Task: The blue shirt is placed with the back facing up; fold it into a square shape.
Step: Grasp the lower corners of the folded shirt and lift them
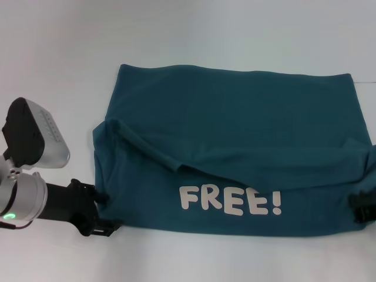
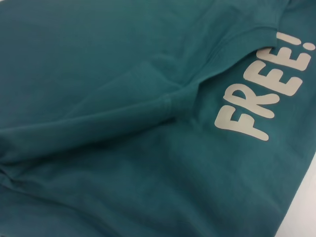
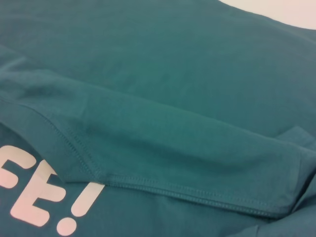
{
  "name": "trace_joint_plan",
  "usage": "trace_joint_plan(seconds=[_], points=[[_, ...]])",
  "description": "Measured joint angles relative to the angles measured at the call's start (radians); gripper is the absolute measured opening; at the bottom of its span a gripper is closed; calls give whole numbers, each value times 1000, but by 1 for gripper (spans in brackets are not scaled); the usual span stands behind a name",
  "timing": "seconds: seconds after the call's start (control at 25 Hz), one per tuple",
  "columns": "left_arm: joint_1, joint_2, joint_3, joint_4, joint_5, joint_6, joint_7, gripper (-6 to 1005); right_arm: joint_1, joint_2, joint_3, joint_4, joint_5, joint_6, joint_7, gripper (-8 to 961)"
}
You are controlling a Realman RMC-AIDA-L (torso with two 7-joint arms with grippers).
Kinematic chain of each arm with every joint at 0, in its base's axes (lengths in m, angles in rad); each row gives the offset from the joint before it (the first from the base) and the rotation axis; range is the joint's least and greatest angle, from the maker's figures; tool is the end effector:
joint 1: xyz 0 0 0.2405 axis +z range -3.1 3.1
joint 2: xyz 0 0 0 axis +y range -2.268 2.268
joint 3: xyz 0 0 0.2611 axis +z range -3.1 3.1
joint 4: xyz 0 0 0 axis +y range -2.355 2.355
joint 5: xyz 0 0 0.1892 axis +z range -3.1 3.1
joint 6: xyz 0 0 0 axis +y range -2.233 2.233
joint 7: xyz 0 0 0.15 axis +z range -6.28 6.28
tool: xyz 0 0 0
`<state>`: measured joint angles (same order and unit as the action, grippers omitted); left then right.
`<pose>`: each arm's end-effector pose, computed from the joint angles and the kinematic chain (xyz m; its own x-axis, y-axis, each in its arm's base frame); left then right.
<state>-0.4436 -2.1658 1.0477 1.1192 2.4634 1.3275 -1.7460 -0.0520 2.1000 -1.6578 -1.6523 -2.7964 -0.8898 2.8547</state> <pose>-0.2673 0.3245 -0.0203 0.9179 0.3916 -0.0641 0.3409 -0.8609 -0.3777 0.2817 0.2728 0.0094 0.6487 -0.7154 -0.2598 -0.6092 -0.2834 -0.7407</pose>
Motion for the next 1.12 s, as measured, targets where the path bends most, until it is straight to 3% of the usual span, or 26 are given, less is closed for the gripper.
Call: trace_joint_plan(seconds=[0.36,0.64,0.88,1.12], points=[[-19,0,5,-39,0,-1,-3,657,3,-2,8,2,-1,-2,0,33],[-20,-1,14,-39,-8,11,-3,531,3,-2,13,7,-3,-4,0,33],[-21,0,15,-24,-9,61,15,337,3,-2,16,7,-11,-8,0,33],[-15,0,16,13,-9,196,44,97,-1,-2,2,0,-21,-28,-11,32]])
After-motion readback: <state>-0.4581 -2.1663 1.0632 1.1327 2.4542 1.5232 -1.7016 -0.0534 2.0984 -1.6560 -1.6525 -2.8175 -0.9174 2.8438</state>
